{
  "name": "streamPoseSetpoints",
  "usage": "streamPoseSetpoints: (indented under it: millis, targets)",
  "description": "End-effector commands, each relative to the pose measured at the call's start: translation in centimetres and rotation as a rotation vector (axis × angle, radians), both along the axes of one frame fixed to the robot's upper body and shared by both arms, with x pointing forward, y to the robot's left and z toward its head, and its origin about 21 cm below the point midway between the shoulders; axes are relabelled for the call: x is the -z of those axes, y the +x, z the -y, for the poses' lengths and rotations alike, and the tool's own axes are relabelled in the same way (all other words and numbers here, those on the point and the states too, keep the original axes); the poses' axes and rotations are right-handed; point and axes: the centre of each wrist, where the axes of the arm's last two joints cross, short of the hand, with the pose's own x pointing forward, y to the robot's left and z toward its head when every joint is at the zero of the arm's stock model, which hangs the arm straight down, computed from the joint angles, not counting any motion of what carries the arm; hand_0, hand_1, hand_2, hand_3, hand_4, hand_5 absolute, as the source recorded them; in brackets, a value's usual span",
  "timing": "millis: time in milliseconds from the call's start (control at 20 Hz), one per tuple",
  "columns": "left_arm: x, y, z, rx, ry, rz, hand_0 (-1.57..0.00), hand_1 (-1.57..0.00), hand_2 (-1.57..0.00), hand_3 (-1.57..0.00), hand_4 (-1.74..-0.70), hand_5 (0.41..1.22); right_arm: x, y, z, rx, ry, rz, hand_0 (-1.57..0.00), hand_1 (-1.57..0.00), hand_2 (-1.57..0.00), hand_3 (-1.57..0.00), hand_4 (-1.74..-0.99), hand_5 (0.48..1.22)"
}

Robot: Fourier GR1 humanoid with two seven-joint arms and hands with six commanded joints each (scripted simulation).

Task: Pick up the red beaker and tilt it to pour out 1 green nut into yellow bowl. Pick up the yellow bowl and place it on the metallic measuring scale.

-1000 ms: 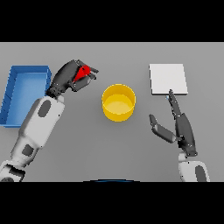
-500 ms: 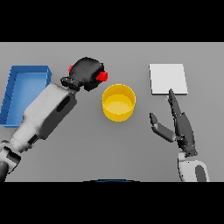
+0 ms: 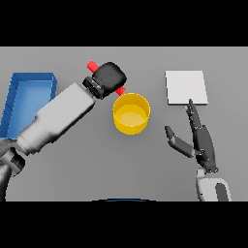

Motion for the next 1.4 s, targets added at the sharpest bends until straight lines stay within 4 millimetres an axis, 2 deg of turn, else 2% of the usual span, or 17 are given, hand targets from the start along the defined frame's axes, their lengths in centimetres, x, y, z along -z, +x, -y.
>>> streamPoseSetpoints:
  millis: [0,400,550,700,950,1100,1250,1350]
  targets:
    - [-0.3,0.1,0.4,0.027,0.032,0.008,-1.57,-1.57,-1.57,-1.46,-1.73,1.219,0.0,-0.1,0.0,0.001,-0.007,0.009,0.00,0.00,0.00,0.00,-1.221,0.610]
    - [-1.2,0.0,2.8,0.201,0.336,0.134,-1.57,-1.57,-1.57,-1.55,-1.74,1.221,0.0,0.2,-0.5,0.016,-0.020,0.029,0.00,0.00,0.00,0.00,-1.152,0.567]
    - [-1.1,0.0,2.8,0.247,0.427,0.180,-1.57,-1.57,-1.57,-1.56,-1.74,1.221,0.0,0.1,-0.4,0.017,0.001,0.037,0.00,0.00,0.00,0.00,-1.135,0.567]
    - [-0.7,-0.1,3.4,0.306,0.500,0.229,-1.57,-1.57,-1.57,-1.57,-1.73,1.221,-0.1,-0.1,-0.7,0.013,-0.025,0.044,0.00,0.00,0.00,0.00,-1.132,0.573]
    - [-1.6,-0.3,5.2,0.376,0.616,0.322,-1.57,-1.57,-1.57,-1.57,-1.73,1.221,0.1,0.0,0.0,0.022,-0.014,0.043,0.00,0.00,0.00,0.00,-1.130,0.577]
    - [-4.0,-0.2,6.4,0.408,0.681,0.392,-1.57,-1.57,-1.57,-1.57,-1.73,1.221,-0.1,-0.1,-0.4,0.020,-0.020,0.057,0.00,0.00,0.00,0.00,-1.138,0.572]
    - [-9.6,1.2,6.4,0.386,0.718,0.489,-1.57,-1.57,-1.57,-1.57,-1.73,1.221,0.2,-0.1,-0.7,0.019,-0.024,0.049,0.00,0.00,0.00,0.00,-1.135,0.563]
    - [-13.3,2.4,5.4,0.295,0.658,0.509,-1.57,-1.57,-1.57,-1.57,-1.72,1.221,-0.1,0.0,-0.8,0.011,-0.021,0.059,0.00,0.00,0.00,0.00,-1.130,0.554]
